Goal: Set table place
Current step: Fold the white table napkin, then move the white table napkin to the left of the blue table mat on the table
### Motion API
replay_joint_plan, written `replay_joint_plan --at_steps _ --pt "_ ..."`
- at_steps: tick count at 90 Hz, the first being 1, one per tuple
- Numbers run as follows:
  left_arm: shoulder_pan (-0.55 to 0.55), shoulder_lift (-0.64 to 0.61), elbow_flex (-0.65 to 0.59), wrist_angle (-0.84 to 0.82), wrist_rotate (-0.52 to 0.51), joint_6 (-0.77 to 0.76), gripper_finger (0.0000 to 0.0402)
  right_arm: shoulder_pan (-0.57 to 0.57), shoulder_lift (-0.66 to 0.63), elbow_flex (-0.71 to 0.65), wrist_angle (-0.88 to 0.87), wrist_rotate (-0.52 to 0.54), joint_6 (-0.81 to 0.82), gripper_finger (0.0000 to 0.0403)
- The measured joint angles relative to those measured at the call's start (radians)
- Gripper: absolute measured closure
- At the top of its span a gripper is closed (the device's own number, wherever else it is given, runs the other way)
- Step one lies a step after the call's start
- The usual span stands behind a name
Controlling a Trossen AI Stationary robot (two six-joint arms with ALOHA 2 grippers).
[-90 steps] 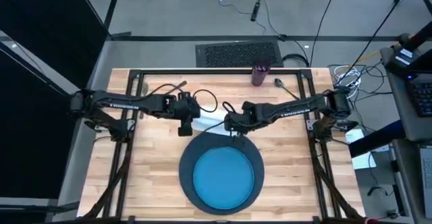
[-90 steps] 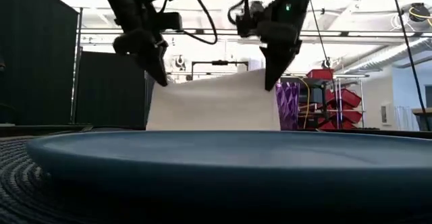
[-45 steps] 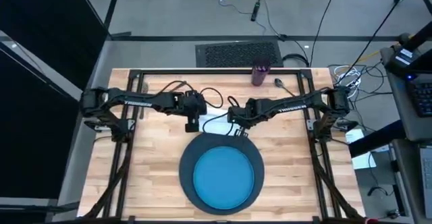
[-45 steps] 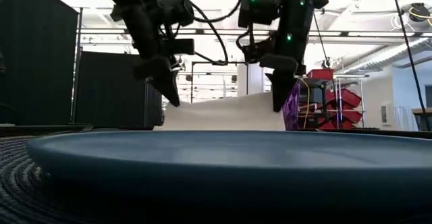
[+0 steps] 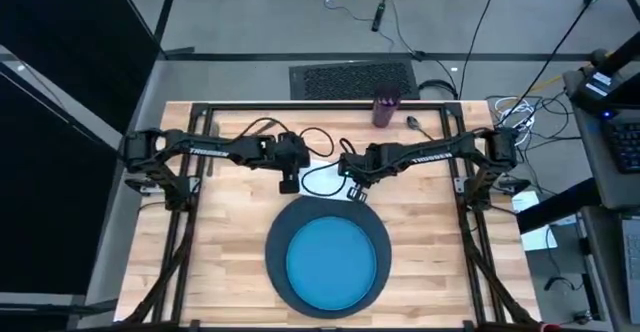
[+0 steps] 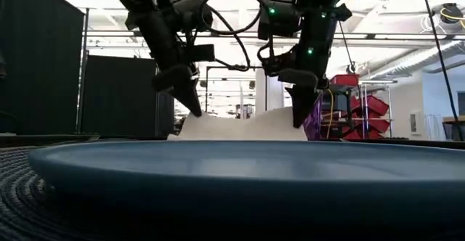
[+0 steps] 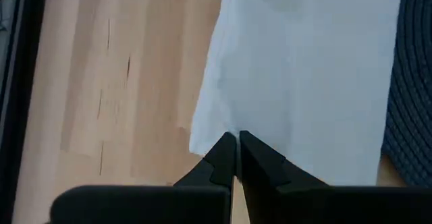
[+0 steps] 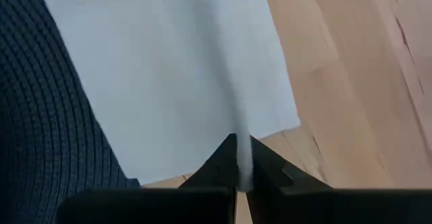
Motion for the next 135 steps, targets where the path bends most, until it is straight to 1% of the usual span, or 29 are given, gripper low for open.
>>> replay_joint_plan --at_steps 13,20,31,37,43,53,59,64,73,78,82,93,100,106,113,122,128,135 --pt "0.0 0.0 0.0 0.002 -0.001 0.024 0.0394 0.0 0.0 0.0 0.0 0.0 0.004 0.0391" --pt "0.0 0.0 0.0 0.001 -0.009 0.026 0.038 0.0 0.0 0.0 0.0 0.0 0.008 0.0371" --pt "0.001 0.0 0.0 -0.004 -0.039 0.023 0.0345 0.0 0.0 0.0 0.0 0.001 0.018 0.0331" --pt "0.001 0.0 0.0 -0.005 -0.094 0.025 0.0323 0.0 0.0 0.0 -0.001 0.002 0.018 0.0307" --pt "0.001 0.0 0.0 -0.005 -0.174 0.053 0.0302 0.0 0.0 0.0 -0.001 0.011 0.01 0.0286" --pt "0.001 -0.001 0.0 -0.004 -0.303 0.078 0.0273 -0.001 0.0 0.0 -0.001 0.069 -0.021 0.0257" --pt "0.001 -0.001 0.0 -0.004 -0.344 0.072 0.0263 -0.001 0.0 0.0 -0.001 0.114 -0.047 0.0244" --pt "-0.001 -0.001 0.0 -0.004 -0.317 0.073 0.0259 0.0 0.0 0.0 0.0 0.176 -0.081 0.0236" --pt "-0.028 -0.001 0.0 0.011 -0.152 0.054 0.0257 0.001 -0.014 0.001 0.0 0.3 -0.119 0.0228" --pt "-0.044 -0.001 0.0 0.027 -0.073 0.02 0.0257 0.001 -0.036 0.001 0.005 0.339 -0.13 0.0227" --pt "-0.055 0.005 0.0 0.044 -0.033 0.0 0.0257 0.001 -0.057 0.001 0.009 0.346 -0.138 0.0227" --pt "-0.072 0.045 0.0 0.11 -0.022 -0.031 0.0259 0.002 -0.134 0.002 0.019 0.346 -0.143 0.0227" --pt "-0.074 0.069 0.013 0.185 -0.019 -0.131 0.026 0.002 -0.194 0.002 0.016 0.345 -0.137 0.0227" --pt "-0.072 0.088 0.023 0.216 -0.017 -0.195 0.026 0.005 -0.243 0.002 0.012 0.344 -0.119 0.0227" --pt "-0.072 0.108 0.039 0.221 -0.014 -0.263 0.026 0.008 -0.299 0.002 -0.002 0.342 -0.101 0.0227" --pt "-0.073 0.117 0.052 0.227 0.031 -0.344 0.026 0.009 -0.364 0.002 -0.017 0.339 -0.075 0.0227" --pt "-0.077 0.122 0.053 0.224 0.07 -0.368 0.026 0.01 -0.398 0.002 -0.044 0.334 -0.062 0.0227" --pt "-0.084 0.144 0.053 0.209 0.074 -0.368 0.026 0.014 -0.436 0.002 -0.065 0.318 -0.047 0.0227"
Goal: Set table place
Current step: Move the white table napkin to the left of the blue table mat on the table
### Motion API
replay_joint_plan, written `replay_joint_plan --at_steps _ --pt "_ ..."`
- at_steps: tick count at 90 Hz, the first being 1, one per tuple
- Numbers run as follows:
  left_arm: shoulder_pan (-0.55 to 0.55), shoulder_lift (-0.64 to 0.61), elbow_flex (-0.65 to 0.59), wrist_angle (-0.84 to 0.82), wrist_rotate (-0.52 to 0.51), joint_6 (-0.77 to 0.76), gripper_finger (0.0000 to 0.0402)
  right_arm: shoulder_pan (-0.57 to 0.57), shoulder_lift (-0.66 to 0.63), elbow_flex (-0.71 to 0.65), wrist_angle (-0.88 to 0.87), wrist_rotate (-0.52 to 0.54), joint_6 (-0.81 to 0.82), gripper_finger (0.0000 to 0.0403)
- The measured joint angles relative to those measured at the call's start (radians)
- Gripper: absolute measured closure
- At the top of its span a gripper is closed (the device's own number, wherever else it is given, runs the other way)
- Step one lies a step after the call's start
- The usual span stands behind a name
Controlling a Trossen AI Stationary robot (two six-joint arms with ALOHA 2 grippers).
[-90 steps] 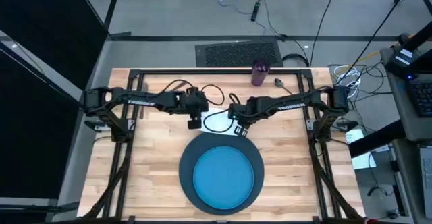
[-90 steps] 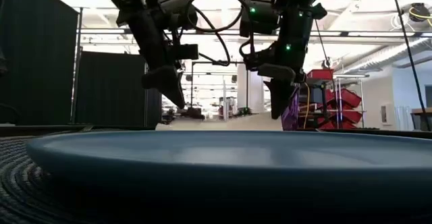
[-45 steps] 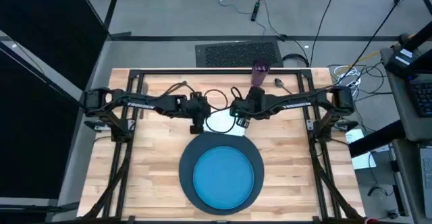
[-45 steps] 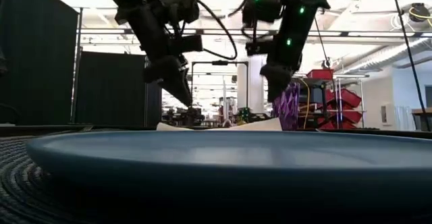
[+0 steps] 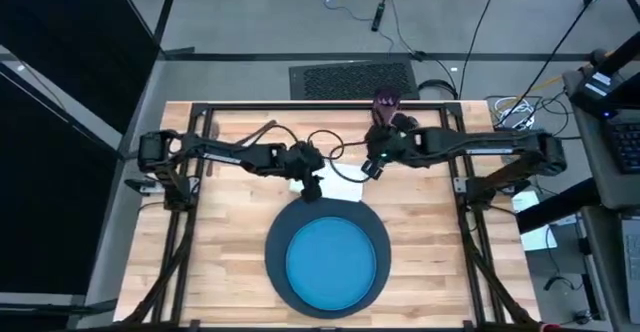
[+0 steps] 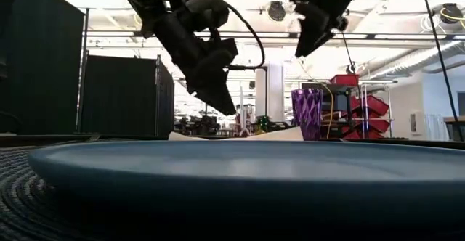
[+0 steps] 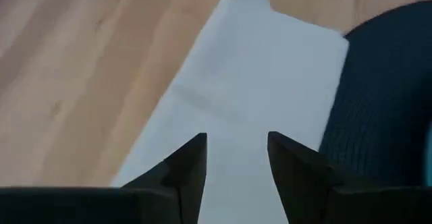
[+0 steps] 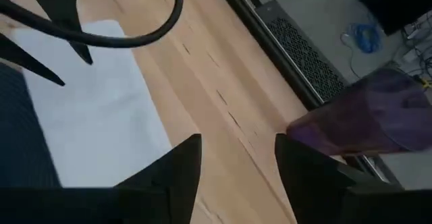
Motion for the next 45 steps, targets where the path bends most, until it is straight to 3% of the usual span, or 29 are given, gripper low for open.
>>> replay_joint_plan --at_steps 23,45 --pt "0.04 0.121 0.001 -0.023 -0.024 0.041 0.026 0.06 -0.065 0.0 -0.006 -0.004 0.035 0.0227" --pt "0.086 0.106 0.004 -0.137 -0.066 0.098 0.026 0.115 -0.07 0.0 -0.059 -0.003 0.066 0.0227"
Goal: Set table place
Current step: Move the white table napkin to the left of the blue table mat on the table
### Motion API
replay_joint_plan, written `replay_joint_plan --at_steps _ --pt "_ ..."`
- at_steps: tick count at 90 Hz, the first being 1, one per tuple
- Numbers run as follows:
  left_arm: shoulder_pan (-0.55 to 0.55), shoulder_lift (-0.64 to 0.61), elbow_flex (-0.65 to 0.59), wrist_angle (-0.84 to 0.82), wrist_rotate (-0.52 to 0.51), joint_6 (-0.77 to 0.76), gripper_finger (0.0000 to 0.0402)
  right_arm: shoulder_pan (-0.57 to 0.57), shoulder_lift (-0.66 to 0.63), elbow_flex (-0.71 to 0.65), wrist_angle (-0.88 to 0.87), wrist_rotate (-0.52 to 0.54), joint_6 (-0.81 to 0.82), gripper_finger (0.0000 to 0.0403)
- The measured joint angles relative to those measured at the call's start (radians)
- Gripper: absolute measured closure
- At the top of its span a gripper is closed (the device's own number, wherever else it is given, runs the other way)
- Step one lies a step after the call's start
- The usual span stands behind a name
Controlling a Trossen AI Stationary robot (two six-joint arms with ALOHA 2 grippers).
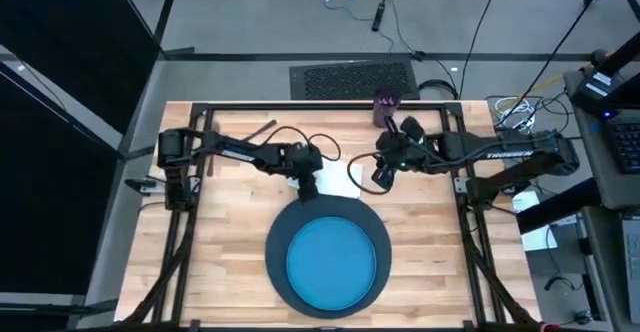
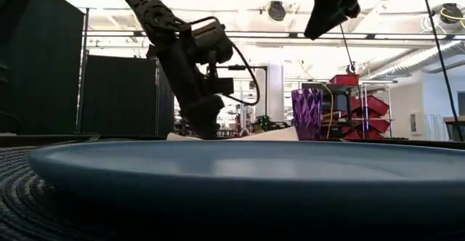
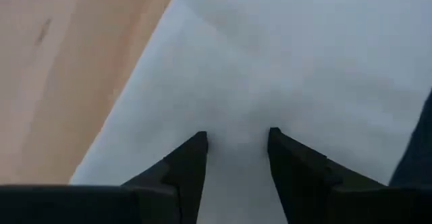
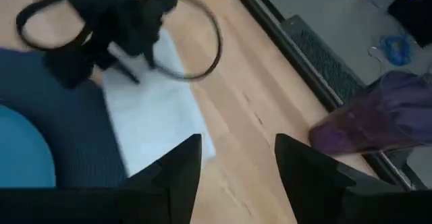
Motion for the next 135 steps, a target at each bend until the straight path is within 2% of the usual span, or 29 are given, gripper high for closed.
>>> replay_joint_plan --at_steps 18,29,40,50,59,66,79,95,124,135 --pt "0.033 -0.05 -0.002 -0.317 -0.115 0.084 0.026 0.0 0.0 0.0 -0.036 0.004 0.018 0.0227" --pt "0.041 -0.057 -0.01 -0.551 -0.121 0.117 0.026 0.003 0.0 0.0 -0.04 0.003 0.021 0.0227" --pt "0.032 -0.057 -0.047 -0.682 -0.091 0.136 0.026 0.004 0.0 0.0 -0.046 0.001 0.026 0.0227" --pt "0.006 -0.057 -0.082 -0.725 -0.029 0.131 0.026 0.004 0.0 0.0 -0.048 0.0 0.029 0.0227" --pt "-0.024 -0.057 -0.105 -0.761 0.088 0.109 0.026 0.004 0.0 0.0 -0.052 0.0 0.026 0.0227" --pt "-0.06 -0.056 -0.114 -0.789 0.137 0.105 0.026 0.004 0.0 0.0 -0.054 0.0 0.024 0.0227" --pt "-0.151 -0.087 -0.119 -0.794 0.157 0.077 0.026 0.004 0.0 0.0 -0.063 -0.001 0.022 0.0227" --pt "-0.273 -0.215 -0.132 -0.73 0.177 -0.058 0.026 0.004 0.0 0.0 -0.069 -0.002 0.021 0.0227" --pt "-0.443 -0.475 -0.134 -0.768 -0.03 -0.389 0.026 0.004 0.0 0.0 -0.07 -0.003 0.027 0.0227" --pt "-0.531 -0.537 -0.146 -0.77 -0.172 -0.477 0.026 0.005 0.0 0.0 -0.07 -0.003 0.041 0.0227"
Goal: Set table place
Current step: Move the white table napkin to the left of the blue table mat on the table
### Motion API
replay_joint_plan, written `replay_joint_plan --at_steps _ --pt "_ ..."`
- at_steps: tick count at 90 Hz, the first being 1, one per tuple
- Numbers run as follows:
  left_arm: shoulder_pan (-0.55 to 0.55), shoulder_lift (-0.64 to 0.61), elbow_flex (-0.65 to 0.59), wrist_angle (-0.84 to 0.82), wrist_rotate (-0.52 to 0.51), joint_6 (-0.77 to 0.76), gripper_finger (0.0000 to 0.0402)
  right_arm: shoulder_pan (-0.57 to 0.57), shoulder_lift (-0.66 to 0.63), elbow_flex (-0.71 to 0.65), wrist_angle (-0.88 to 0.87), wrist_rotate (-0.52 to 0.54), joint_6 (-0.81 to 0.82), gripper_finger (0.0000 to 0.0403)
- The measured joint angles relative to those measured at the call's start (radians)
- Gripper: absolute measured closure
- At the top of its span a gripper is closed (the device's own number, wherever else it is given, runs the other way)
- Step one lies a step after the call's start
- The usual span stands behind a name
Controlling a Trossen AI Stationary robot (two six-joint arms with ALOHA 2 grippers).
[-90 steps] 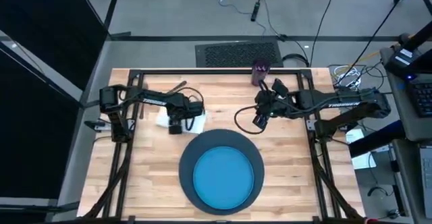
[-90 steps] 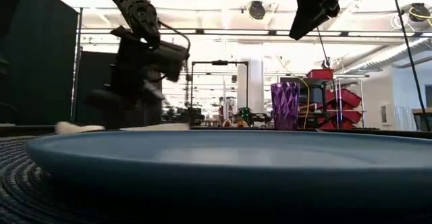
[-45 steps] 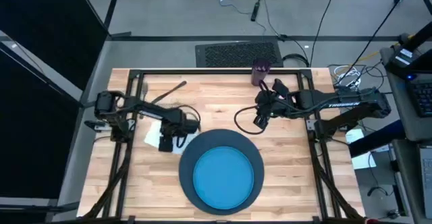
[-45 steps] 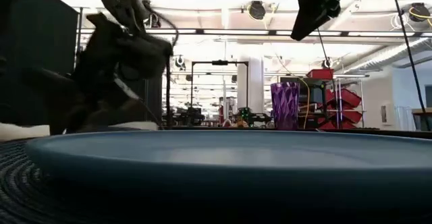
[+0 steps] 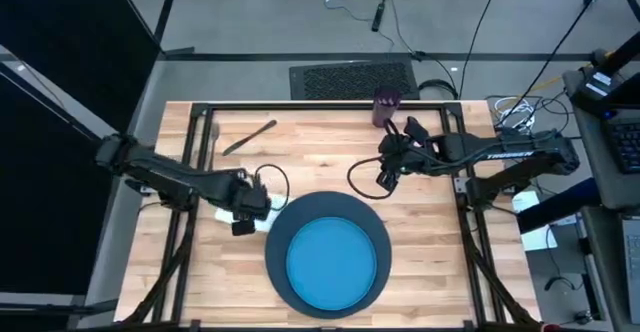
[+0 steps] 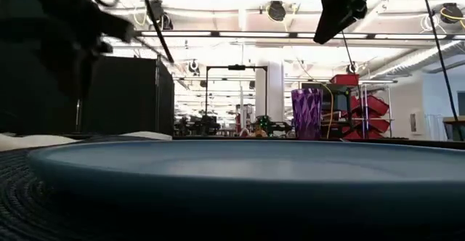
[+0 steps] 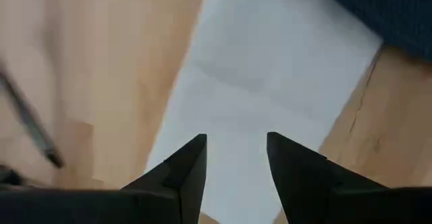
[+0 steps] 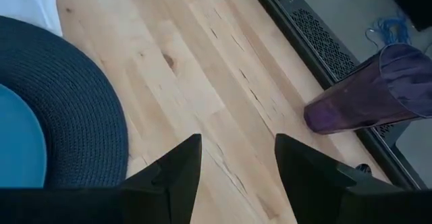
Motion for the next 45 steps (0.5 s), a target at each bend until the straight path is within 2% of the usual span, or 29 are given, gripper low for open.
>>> replay_joint_plan --at_steps 9,27,39,45 --pt "-0.088 -0.02 -0.059 -0.004 -0.068 -0.024 0.026 0.008 0.0 0.0 0.0 0.0 0.008 0.0227" --pt "-0.245 -0.018 -0.188 0.018 -0.069 -0.097 0.026 0.032 0.0 0.0 0.001 0.001 0.01 0.0227" --pt "-0.3 -0.018 -0.2 0.051 -0.066 -0.126 0.026 0.032 0.0 0.0 0.0 0.001 0.01 0.0227" --pt "-0.32 -0.019 -0.2 0.068 -0.027 -0.132 0.026 0.032 0.0 0.0 0.0 0.001 0.01 0.0227"
